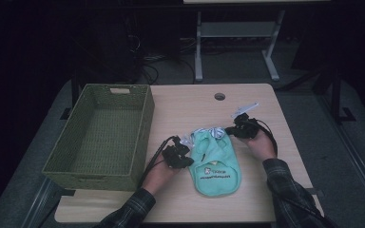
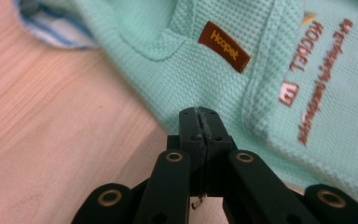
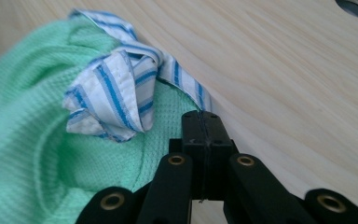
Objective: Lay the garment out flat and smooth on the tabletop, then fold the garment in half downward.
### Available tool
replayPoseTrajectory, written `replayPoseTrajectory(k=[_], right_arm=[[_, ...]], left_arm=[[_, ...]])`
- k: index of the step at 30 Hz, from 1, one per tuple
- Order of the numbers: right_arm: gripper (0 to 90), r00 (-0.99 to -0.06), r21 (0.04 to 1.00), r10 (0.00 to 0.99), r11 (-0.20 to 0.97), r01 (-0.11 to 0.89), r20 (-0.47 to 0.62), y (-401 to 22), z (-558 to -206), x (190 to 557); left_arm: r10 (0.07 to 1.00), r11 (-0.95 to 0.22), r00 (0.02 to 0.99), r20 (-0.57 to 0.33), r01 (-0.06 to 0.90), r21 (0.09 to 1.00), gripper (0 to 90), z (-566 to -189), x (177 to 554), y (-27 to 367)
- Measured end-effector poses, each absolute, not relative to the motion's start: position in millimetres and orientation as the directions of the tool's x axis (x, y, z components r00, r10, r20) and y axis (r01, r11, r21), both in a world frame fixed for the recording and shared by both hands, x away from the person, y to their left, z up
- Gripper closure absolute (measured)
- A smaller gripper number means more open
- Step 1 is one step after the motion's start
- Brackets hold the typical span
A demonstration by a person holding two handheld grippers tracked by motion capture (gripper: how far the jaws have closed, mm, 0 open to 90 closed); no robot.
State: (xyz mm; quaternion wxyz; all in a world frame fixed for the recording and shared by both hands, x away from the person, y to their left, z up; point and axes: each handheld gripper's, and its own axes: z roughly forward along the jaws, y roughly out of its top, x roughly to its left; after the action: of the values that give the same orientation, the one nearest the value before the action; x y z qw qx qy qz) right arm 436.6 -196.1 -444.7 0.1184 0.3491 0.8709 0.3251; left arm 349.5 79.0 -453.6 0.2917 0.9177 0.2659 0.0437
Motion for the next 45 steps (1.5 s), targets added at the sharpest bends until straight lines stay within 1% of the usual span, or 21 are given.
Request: replayPoseTrajectory(k=[3, 5, 8, 11, 14, 15, 17, 19, 25, 30, 38, 45], right_arm=[[89.9, -0.724, 0.624, 0.689, 0.563, 0.542, 0.007, -199, -453, 438], [89.8, -0.720, 0.622, 0.693, 0.554, 0.554, 0.024, -201, -461, 438], [89.7, -0.709, 0.644, 0.704, 0.523, 0.559, 0.045, -204, -464, 436], [87.2, -0.722, 0.665, 0.688, 0.506, 0.550, 0.073, -206, -462, 432], [84.2, -0.725, 0.694, 0.681, 0.475, 0.541, 0.099, -210, -455, 430], [83.2, -0.726, 0.704, 0.680, 0.467, 0.535, 0.101, -210, -454, 430], [81.9, -0.727, 0.710, 0.678, 0.460, 0.533, 0.107, -209, -449, 429], [79.8, -0.726, 0.713, 0.679, 0.457, 0.532, 0.106, -207, -447, 429], [68.5, -0.724, 0.722, 0.680, 0.443, 0.532, 0.116, -207, -444, 430], [63.1, -0.720, 0.728, 0.684, 0.437, 0.529, 0.112, -209, -442, 430], [57.3, -0.715, 0.733, 0.689, 0.425, 0.531, 0.119, -210, -440, 432], [54.4, -0.717, 0.726, 0.685, 0.430, 0.537, 0.125, -207, -442, 436]], left_arm=[[0.512, -0.692, 0.856, -0.070, 0.459, 0.558, 89.5, -453, 349, 79], [0.514, -0.688, 0.855, -0.073, 0.462, 0.559, 89.5, -454, 349, 79], [0.522, -0.677, 0.849, -0.081, 0.470, 0.566, 89.4, -454, 349, 78], [0.513, -0.684, 0.855, -0.083, 0.464, 0.563, 89.0, -454, 350, 80], [0.507, -0.681, 0.856, -0.099, 0.469, 0.562, 86.7, -454, 351, 82], [0.514, -0.668, 0.850, -0.116, 0.482, 0.567, 84.8, -454, 352, 82], [0.514, -0.671, 0.851, -0.111, 0.479, 0.565, 82.9, -453, 353, 83], [0.518, -0.668, 0.849, -0.108, 0.480, 0.569, 79.2, -451, 354, 84], [0.538, -0.639, 0.835, -0.114, 0.492, 0.591, 64.9, -445, 360, 87], [0.537, -0.628, 0.834, -0.127, 0.496, 0.600, 57.0, -441, 370, 87], [0.554, -0.605, 0.824, -0.115, 0.494, 0.625, 46.9, -435, 387, 87], [0.570, -0.588, 0.816, -0.097, 0.488, 0.646, 42.0, -432, 409, 85]])
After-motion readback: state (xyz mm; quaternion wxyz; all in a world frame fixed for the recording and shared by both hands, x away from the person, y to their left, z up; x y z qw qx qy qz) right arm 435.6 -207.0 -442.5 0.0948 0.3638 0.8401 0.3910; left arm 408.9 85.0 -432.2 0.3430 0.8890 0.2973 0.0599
